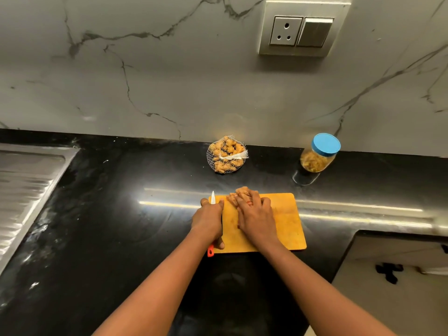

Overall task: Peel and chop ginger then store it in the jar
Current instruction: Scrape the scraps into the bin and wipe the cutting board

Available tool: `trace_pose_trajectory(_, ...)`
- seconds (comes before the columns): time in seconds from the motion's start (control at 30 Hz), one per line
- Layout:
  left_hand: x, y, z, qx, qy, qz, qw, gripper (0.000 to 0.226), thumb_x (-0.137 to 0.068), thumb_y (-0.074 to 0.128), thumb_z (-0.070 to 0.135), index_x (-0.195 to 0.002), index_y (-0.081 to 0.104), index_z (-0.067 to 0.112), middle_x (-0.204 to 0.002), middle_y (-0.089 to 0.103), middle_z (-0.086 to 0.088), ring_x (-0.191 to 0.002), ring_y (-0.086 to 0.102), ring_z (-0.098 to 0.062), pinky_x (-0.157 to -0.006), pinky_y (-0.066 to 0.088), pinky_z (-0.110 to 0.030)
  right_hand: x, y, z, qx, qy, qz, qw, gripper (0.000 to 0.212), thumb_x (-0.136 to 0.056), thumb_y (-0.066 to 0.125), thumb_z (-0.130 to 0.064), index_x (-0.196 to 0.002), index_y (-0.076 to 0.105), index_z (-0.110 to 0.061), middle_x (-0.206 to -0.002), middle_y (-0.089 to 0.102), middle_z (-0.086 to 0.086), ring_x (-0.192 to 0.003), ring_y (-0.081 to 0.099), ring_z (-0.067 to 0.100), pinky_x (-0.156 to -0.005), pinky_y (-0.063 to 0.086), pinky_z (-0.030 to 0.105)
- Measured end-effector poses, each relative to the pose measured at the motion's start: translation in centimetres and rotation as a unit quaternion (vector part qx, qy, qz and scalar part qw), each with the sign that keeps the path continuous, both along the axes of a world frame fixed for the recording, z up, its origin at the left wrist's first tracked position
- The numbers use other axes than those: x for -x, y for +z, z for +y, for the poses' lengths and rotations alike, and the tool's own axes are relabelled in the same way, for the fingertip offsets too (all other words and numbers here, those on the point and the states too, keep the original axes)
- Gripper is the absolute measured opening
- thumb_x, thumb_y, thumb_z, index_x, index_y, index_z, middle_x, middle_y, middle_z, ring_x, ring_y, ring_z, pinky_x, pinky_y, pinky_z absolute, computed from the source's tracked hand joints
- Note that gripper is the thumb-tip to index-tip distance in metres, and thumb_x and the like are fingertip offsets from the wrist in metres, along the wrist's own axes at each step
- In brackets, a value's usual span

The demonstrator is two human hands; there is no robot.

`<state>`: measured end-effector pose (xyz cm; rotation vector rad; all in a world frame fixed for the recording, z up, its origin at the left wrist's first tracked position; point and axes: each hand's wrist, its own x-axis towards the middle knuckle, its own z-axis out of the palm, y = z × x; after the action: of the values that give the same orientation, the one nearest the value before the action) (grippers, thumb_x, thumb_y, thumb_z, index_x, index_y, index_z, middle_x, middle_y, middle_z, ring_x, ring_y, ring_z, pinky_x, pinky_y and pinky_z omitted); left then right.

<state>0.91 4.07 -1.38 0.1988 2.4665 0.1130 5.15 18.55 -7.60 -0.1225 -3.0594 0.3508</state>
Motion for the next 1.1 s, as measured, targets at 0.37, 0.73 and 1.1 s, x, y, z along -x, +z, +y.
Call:
trace_pose_trajectory(0.37,-0.1,-0.2,-0.7,-0.016,-0.026,0.008,1.000,0.138,-0.047,0.095,0.037,-0.154,0.009,0.030,-0.139,0.029,-0.016,-0.114,0.055,-0.033,-0.091,0.051,-0.040,-1.6,2.1,10.0,0.094,-0.176,0.070,0.977,0.036,-0.099,0.049,-0.019,-0.134,0.055,-0.024,-0.135,0.046,0.014,-0.113,0.044,0.035,-0.091,0.042,0.043)
trace_pose_trajectory(0.73,0.3,-0.3,-0.9,-0.020,-0.015,0.011,1.000,0.122,-0.036,0.098,0.039,-0.142,0.040,0.027,-0.121,0.040,-0.011,-0.100,0.060,-0.032,-0.088,0.054,-0.039,-3.1,-0.7,-1.9,0.022,-0.029,0.056,0.998,0.029,-0.093,0.059,-0.037,-0.122,0.061,-0.034,-0.134,0.052,0.004,-0.095,0.051,0.026,-0.068,0.047,0.033)
trace_pose_trajectory(1.1,0.2,-0.7,-0.9,-0.021,-0.040,0.018,0.999,0.137,-0.045,0.095,0.045,-0.154,0.014,0.029,-0.136,0.035,-0.015,-0.115,0.055,-0.032,-0.092,0.052,-0.039,-4.5,-0.2,12.2,0.037,-0.248,0.045,0.967,0.031,-0.096,0.056,-0.022,-0.127,0.064,-0.018,-0.126,0.051,0.020,-0.100,0.047,0.041,-0.081,0.047,0.047)
